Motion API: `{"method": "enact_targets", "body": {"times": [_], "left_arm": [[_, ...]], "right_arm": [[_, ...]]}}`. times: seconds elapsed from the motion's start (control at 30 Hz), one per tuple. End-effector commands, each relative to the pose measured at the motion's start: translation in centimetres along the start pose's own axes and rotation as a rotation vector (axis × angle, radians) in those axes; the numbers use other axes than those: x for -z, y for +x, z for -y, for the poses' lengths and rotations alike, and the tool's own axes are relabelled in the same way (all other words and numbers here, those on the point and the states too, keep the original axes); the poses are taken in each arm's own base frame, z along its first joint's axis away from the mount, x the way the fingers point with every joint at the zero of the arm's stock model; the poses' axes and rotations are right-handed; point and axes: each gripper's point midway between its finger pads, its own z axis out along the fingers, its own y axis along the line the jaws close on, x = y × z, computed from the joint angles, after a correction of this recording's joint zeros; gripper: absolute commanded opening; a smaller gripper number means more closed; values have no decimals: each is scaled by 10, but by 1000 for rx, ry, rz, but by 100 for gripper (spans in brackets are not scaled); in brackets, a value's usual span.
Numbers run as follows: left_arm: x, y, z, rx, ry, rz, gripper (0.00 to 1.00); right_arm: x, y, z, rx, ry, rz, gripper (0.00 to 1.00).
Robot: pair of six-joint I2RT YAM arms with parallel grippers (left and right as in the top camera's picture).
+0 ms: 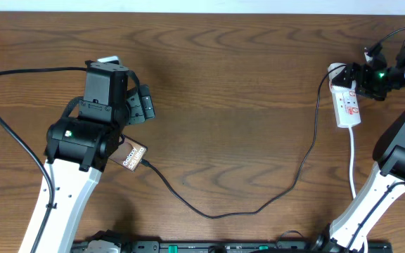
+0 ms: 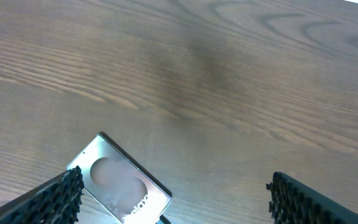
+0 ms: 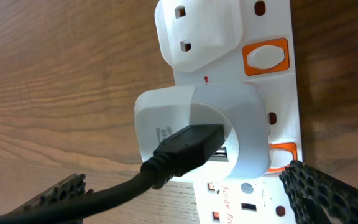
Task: Plug charger to phone and switch on socket
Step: 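Press down the orange switch beside the charger with the right gripper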
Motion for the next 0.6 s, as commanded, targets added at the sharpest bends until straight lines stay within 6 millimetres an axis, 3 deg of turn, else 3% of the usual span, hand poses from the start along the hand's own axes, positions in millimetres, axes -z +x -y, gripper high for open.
{"method": "enact_targets", "body": {"times": [0.0,0.57], "left_arm": [[0,-2,-2,-1,-17,7,93],[0,-2,-2,-1,-17,7,94]], "right_arm": [[-3,-3,0,12,3,0,99],[-27,6,-8,27,-20,-21,99]]}}
